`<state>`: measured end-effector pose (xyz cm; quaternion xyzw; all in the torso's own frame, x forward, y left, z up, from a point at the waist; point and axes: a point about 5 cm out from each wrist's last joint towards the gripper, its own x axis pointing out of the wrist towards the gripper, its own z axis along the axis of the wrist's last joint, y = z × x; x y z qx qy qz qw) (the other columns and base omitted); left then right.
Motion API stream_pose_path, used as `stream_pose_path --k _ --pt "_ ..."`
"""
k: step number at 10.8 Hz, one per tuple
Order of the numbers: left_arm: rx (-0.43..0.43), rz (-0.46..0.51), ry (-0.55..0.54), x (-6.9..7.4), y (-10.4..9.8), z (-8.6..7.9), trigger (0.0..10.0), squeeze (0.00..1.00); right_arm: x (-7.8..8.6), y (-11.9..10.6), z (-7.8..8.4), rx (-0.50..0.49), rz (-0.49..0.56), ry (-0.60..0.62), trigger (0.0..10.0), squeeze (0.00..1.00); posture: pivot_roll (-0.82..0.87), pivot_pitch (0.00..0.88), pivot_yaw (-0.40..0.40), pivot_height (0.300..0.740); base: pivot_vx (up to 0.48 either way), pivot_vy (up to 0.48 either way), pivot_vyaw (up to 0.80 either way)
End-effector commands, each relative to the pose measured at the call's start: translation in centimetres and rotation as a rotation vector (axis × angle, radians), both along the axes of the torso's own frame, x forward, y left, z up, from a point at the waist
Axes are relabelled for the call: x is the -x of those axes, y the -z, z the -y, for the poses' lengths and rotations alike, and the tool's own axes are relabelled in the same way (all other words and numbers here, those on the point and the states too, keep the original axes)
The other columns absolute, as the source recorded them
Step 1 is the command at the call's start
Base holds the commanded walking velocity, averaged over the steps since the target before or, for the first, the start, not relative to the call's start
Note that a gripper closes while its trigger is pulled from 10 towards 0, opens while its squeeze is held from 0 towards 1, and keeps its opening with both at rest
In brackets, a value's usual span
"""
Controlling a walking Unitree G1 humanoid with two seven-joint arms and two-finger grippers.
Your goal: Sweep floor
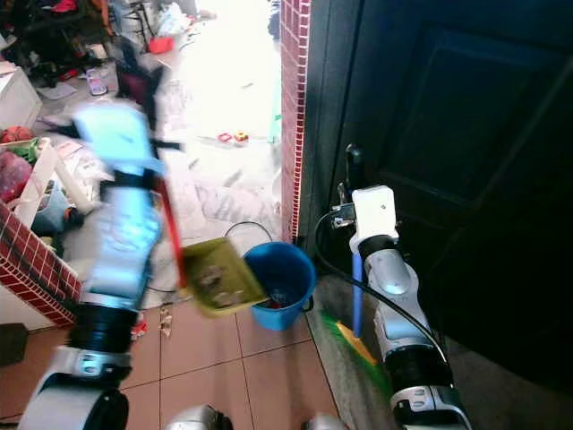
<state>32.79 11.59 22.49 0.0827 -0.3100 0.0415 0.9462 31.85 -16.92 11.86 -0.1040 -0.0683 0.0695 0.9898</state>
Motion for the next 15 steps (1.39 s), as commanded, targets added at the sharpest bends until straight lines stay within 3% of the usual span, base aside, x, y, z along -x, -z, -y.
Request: stream_pose_path --k 1,3,6,7,8,10,11,12,15 --pt "-0.051 0.103 0.009 0.2 -1.4 1.0 10.0 0.00 -0.3 -1.2 -0.2 0.006 0.045 -0.014 10.0 0.00 -0.12 0.000 0.036 0.740 0.000 0.000 0.00" --pt "-0.060 0.098 0.032 0.0 -0.4 2.7 10.0 0.00 -0.2 -1.1 -0.4 0.005 0.045 -0.017 10.0 0.00 -0.13 0.000 0.036 0.740 0.000 0.000 0.00" --pt "-0.135 0.093 0.250 0.7 1.3 7.5 10.0 0.00 -0.2 -1.2 -0.4 0.004 0.047 -0.019 10.0 0.00 -0.14 0.000 0.042 0.740 0.000 0.000 0.00" --pt "-0.149 0.096 0.289 1.0 1.5 8.2 10.0 0.00 -0.2 -1.2 -0.4 0.004 0.048 -0.019 10.0 0.00 -0.14 0.000 0.042 0.740 0.000 0.000 0.00" --pt "-0.196 0.103 0.411 1.5 1.7 9.9 10.0 0.00 -0.2 -1.2 -0.5 0.002 0.048 -0.017 10.0 0.00 -0.14 0.000 0.044 0.740 0.000 0.000 0.00" --pt "-0.339 0.146 0.628 2.6 1.6 12.2 10.0 0.00 -0.3 -1.2 -0.5 0.001 0.048 -0.019 10.0 0.00 -0.14 0.000 0.045 0.740 0.000 0.000 0.00" --pt "-0.450 0.161 0.725 3.2 1.8 13.0 10.0 0.00 -0.3 -1.2 -0.5 0.001 0.048 -0.019 10.0 0.00 -0.14 0.000 0.044 0.740 0.000 0.000 0.00" --pt "-0.523 0.160 0.825 3.7 2.0 13.5 10.0 0.00 -0.3 -1.3 -0.5 0.000 0.050 -0.020 10.0 0.00 -0.14 0.000 0.044 0.740 0.000 0.000 0.00" --pt "-0.716 0.182 0.991 4.6 2.3 14.2 10.0 0.00 -0.4 -1.2 -0.7 -0.003 0.049 -0.025 10.0 0.00 -0.14 0.000 0.045 0.740 0.000 0.000 0.00"
